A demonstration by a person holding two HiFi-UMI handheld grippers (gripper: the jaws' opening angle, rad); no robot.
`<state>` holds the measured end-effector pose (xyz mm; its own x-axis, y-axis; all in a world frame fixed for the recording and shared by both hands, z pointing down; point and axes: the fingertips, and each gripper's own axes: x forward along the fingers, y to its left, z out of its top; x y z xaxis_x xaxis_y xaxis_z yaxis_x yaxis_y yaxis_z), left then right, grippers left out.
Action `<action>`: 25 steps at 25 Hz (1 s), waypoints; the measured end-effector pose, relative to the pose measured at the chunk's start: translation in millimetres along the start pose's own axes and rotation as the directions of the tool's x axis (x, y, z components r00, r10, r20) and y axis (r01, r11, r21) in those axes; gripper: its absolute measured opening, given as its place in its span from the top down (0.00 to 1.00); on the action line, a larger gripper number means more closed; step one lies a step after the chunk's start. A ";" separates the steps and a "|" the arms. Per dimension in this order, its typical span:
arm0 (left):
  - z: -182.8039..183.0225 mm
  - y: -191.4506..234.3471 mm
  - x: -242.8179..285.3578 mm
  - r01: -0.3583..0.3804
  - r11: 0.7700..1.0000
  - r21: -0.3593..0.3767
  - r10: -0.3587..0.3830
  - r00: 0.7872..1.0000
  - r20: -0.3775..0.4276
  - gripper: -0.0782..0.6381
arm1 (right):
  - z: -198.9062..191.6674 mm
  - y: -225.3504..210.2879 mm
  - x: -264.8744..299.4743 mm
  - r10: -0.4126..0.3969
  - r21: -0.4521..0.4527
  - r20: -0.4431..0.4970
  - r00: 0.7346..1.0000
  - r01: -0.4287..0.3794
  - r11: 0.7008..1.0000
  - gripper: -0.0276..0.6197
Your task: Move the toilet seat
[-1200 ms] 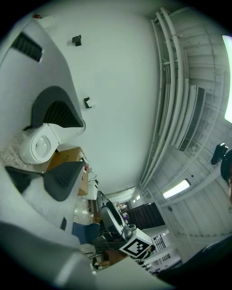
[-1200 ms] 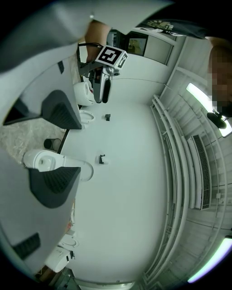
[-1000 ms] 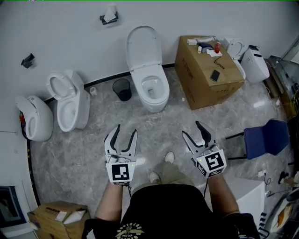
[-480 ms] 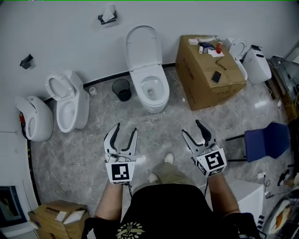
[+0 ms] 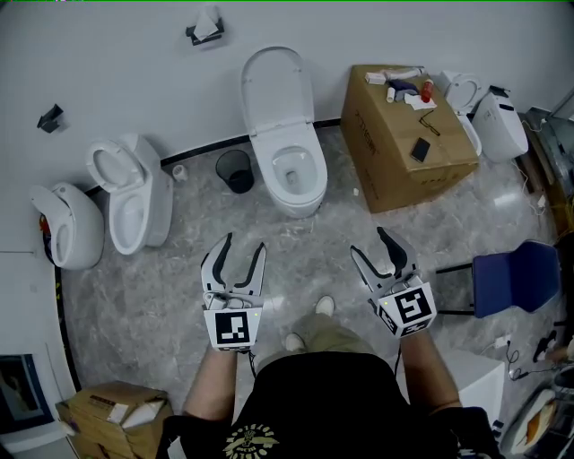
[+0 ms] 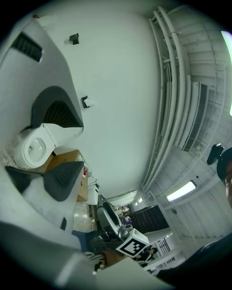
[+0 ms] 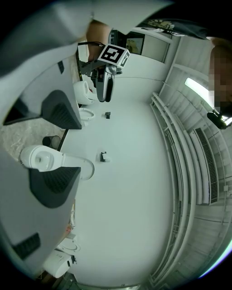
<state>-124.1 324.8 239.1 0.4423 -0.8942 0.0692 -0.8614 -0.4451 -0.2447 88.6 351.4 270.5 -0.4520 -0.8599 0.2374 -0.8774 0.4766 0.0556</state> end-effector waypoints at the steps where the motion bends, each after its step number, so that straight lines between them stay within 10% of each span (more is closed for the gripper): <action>1: -0.2 0.8 4.5 -0.001 1.000 0.003 0.001 1.000 -0.003 0.56 | 0.1 -3.6 3.8 0.001 0.003 0.002 1.000 -0.001 1.000 0.57; 25: 23.6 2.9 125.5 -0.087 0.996 0.031 0.088 0.996 -0.018 0.56 | 18.2 -115.3 80.5 0.085 -0.016 0.025 0.996 -0.085 0.996 0.57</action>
<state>-65.2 212.4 224.3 0.3606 -0.9304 0.0651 -0.8885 -0.3639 -0.2794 150.3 223.9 265.5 -0.5292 -0.8204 0.2165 -0.8331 0.5508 0.0509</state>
